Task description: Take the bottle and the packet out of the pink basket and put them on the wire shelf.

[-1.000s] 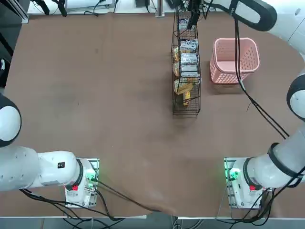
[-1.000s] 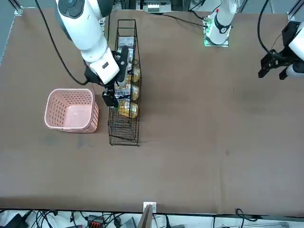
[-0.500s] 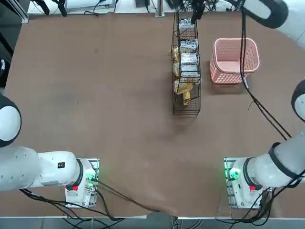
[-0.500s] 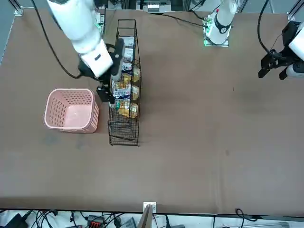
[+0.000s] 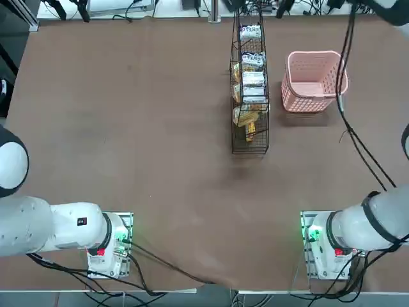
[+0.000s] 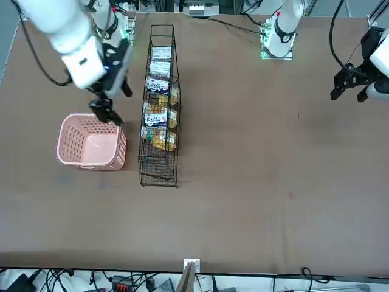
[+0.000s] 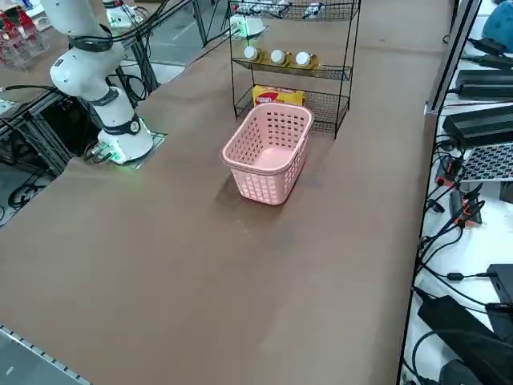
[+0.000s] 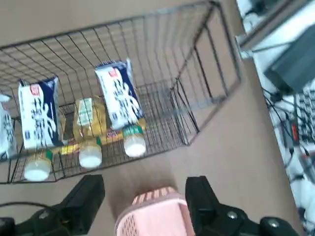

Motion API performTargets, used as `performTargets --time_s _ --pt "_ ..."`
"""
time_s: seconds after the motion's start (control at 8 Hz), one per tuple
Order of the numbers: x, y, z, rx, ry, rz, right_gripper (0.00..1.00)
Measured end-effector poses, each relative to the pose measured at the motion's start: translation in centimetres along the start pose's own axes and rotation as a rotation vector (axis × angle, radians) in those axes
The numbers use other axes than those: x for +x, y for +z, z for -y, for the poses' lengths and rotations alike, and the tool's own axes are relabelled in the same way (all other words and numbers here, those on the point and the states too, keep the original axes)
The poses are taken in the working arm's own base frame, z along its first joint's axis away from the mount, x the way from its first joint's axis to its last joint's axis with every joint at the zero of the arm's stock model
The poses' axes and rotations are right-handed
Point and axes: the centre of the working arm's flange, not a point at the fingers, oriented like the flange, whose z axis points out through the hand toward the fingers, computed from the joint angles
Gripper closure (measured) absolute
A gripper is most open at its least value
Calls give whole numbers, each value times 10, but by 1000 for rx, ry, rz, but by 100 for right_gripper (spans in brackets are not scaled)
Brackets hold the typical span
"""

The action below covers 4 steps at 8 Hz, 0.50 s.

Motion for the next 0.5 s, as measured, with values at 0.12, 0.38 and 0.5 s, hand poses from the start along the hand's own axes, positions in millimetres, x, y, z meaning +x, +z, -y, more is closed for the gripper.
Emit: performTargets --time_s 0.12,0.38,0.5 --pt "-23 -15 -10 -6 63 7 0" --pt "-71 -36 -29 -7 199 39 0" --pt "-93 -39 -39 -3 280 56 0"
